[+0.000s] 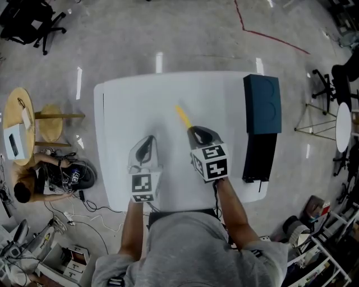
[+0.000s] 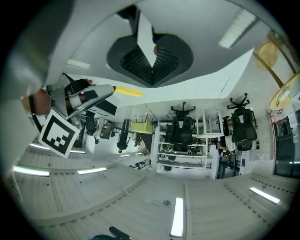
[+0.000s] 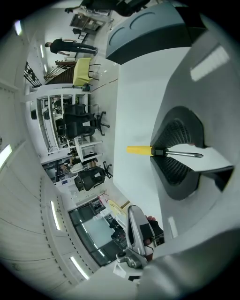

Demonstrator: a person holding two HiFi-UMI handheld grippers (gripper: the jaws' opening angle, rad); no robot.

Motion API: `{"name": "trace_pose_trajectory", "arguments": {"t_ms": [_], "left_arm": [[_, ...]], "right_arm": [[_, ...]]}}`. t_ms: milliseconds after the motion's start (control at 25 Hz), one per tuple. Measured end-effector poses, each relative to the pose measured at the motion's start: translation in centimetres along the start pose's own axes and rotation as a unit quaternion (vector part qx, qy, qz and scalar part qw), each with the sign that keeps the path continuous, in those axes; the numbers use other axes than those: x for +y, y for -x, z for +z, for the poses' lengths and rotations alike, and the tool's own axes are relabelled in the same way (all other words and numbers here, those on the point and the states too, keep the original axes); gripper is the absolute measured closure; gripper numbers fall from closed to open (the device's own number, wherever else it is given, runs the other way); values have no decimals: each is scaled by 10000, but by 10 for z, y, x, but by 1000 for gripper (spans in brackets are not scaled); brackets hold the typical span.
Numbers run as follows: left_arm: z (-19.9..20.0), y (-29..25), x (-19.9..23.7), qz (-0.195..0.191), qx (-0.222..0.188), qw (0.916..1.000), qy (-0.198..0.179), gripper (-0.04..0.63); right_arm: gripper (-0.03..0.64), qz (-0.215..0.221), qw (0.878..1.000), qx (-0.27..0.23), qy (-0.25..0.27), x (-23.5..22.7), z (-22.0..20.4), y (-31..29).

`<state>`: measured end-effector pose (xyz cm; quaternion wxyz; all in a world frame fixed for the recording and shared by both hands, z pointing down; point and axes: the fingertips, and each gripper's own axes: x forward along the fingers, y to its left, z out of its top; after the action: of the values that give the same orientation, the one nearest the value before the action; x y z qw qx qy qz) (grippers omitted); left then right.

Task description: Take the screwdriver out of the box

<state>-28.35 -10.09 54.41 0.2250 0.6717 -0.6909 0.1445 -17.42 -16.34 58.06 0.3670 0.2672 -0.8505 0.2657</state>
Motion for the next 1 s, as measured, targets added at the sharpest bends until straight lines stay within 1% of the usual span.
{"name": "trace_pose_trajectory", "arguments": {"t_ms": [360, 640, 1000], "left_arm": [[-28, -26, 8, -32, 252, 9995, 171, 584], [-40, -40, 15, -74, 383, 9990, 237, 584], [-56, -51, 29, -31, 528, 9980, 335, 584]], "right_arm": [[554, 53, 9997, 222, -60, -12, -9, -34], [554, 94, 9993, 333, -108, -12, -15, -54], [550, 75, 9988, 468, -95, -16, -21, -73]]}}
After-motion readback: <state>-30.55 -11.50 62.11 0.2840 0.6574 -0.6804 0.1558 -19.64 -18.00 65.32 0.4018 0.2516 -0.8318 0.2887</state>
